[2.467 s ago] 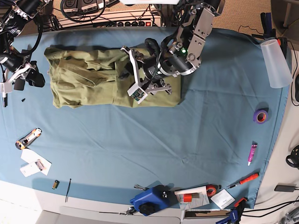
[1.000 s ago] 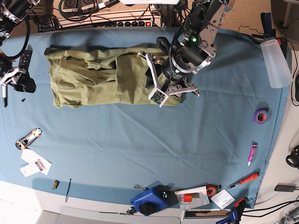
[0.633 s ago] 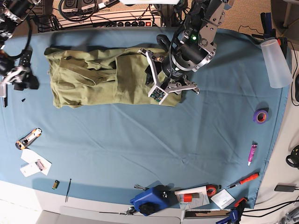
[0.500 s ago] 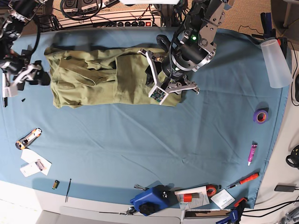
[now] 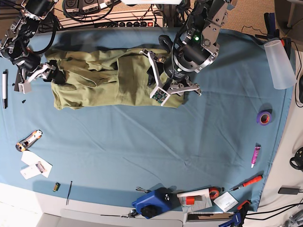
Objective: Layout the t-shirt on the table in an organized manner, then fold the t-shirt properly
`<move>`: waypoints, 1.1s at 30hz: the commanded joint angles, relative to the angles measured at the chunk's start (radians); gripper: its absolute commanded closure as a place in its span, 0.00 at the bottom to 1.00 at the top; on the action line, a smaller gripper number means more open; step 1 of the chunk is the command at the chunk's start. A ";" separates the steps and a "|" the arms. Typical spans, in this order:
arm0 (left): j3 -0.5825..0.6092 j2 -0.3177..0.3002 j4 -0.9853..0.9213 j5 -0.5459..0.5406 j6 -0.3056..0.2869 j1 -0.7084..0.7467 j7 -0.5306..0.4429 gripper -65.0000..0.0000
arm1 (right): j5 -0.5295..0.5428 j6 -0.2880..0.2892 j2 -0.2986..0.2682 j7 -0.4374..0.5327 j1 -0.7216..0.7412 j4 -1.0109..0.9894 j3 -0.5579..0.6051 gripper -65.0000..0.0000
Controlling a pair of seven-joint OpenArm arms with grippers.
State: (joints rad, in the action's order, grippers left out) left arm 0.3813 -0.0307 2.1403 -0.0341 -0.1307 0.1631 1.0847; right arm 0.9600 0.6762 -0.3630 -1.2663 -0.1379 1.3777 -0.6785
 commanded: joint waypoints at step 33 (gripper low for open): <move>0.003 0.008 0.015 -0.033 0.000 -0.013 0.000 0.69 | -0.201 0.022 -0.066 -0.004 0.221 0.029 -0.021 1.00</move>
State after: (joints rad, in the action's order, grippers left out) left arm 0.3817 -0.0307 2.1403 -0.0635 -0.1307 0.1574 1.1011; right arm 0.7391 0.6983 -0.4091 -1.2884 0.0723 1.3884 -0.6937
